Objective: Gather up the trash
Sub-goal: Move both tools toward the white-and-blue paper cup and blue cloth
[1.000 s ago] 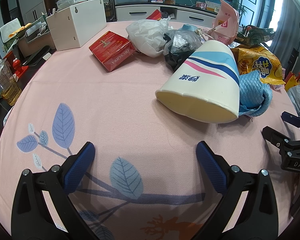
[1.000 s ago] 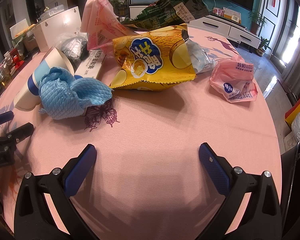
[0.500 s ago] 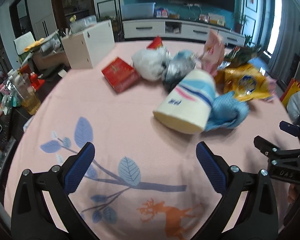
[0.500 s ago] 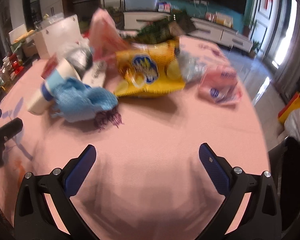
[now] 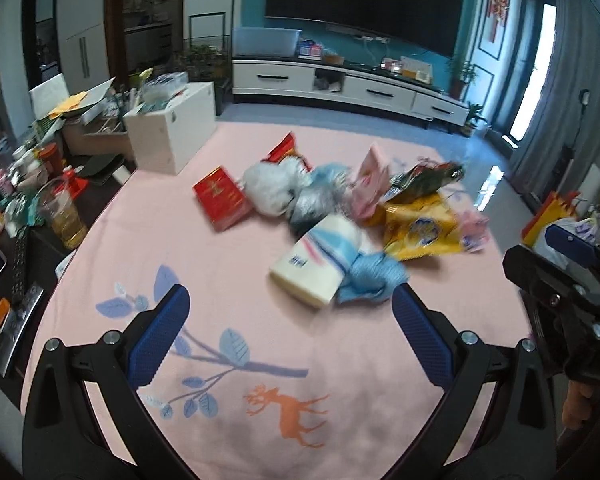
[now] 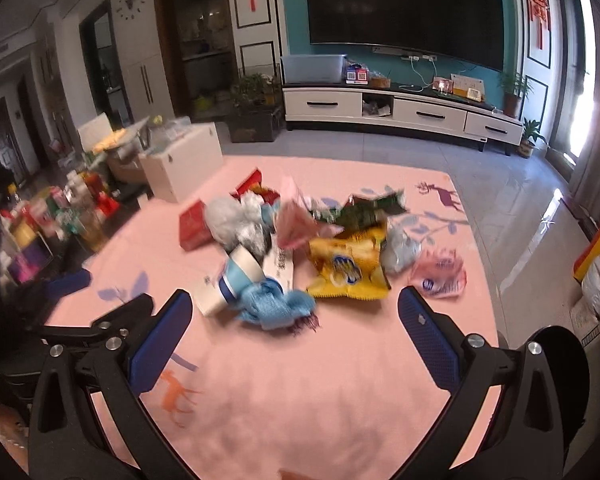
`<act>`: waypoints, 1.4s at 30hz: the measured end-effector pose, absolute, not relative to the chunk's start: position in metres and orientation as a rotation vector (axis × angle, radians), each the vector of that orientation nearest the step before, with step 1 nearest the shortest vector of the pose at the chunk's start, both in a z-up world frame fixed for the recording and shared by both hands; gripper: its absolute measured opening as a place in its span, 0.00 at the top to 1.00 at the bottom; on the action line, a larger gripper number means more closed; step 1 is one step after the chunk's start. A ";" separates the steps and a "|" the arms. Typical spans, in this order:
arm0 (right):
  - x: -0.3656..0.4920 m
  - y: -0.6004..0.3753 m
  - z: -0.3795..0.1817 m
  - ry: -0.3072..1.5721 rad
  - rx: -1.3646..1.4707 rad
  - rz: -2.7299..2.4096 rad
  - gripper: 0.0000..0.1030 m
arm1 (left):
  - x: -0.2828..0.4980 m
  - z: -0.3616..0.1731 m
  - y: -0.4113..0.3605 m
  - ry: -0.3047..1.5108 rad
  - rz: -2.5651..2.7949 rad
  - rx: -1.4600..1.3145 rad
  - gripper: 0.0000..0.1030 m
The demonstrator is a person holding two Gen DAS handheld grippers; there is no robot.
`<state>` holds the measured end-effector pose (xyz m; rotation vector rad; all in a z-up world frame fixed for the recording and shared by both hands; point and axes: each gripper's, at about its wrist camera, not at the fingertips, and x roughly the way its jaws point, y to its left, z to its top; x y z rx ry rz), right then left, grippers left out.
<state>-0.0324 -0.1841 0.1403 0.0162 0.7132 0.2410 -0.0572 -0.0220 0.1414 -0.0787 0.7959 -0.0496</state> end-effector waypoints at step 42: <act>0.010 -0.219 0.105 0.797 0.221 0.182 0.02 | -0.004 0.108 -0.019 0.913 -0.178 -0.212 0.03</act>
